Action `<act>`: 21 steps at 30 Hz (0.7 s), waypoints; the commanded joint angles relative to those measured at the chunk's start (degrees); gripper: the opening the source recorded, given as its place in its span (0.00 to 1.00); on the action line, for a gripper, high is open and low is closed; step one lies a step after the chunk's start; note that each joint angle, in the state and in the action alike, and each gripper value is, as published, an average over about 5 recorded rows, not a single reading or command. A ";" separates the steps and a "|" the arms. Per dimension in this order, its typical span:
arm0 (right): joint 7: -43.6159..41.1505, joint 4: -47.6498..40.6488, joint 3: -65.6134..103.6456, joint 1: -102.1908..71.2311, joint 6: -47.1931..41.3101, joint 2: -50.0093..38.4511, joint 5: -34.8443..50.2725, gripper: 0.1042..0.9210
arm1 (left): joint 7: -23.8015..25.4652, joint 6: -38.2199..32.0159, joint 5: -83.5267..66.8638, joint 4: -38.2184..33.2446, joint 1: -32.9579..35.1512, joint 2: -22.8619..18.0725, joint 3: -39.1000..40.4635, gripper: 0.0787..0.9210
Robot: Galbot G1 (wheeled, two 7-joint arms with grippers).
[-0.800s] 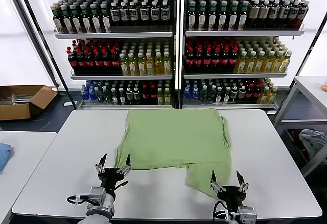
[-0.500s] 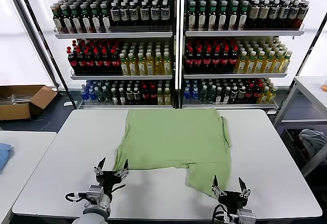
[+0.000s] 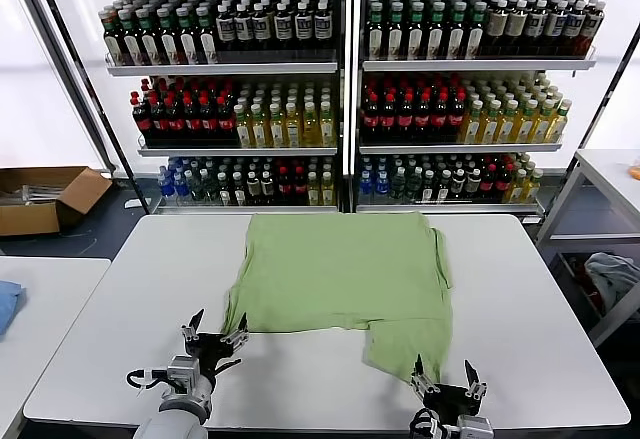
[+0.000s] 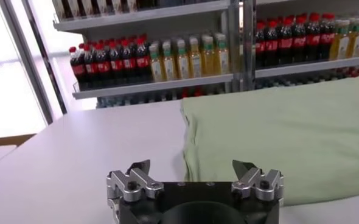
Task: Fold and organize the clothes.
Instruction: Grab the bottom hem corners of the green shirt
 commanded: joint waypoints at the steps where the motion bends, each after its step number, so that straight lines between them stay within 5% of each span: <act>1: 0.53 -0.49 -0.34 0.04 -0.37 0.59 0.03 0.88 | 0.15 0.66 -0.20 1.03 -0.40 0.21 0.01 0.88; 21: 0.93 -3.14 -0.96 0.58 0.01 1.67 -0.28 0.88 | 0.30 0.65 -1.49 2.28 -0.57 0.25 0.36 0.88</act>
